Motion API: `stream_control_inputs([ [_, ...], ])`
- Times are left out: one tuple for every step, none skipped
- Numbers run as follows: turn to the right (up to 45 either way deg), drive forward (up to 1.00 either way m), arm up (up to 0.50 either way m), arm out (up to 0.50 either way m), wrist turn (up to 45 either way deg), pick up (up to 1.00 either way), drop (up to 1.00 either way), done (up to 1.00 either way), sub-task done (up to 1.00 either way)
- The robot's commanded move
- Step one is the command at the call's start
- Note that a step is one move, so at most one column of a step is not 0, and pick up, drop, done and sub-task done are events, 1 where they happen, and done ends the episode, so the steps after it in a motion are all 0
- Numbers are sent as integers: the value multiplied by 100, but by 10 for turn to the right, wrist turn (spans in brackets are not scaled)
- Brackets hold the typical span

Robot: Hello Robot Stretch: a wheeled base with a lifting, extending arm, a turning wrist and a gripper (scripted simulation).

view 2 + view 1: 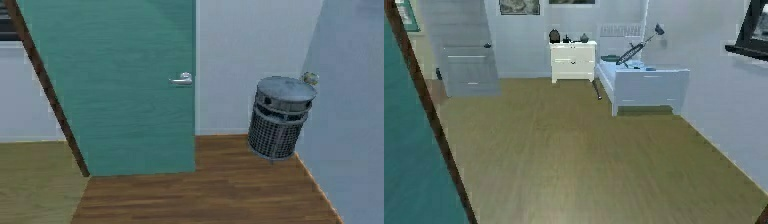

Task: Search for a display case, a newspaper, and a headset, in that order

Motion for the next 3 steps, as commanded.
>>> stream_control_inputs([
  [0,100,0,0,0,0,0,0,0],
  [180,0,0,0,0,0,0,0,0],
  [0,10,0,0,0,0,0,0,0],
])
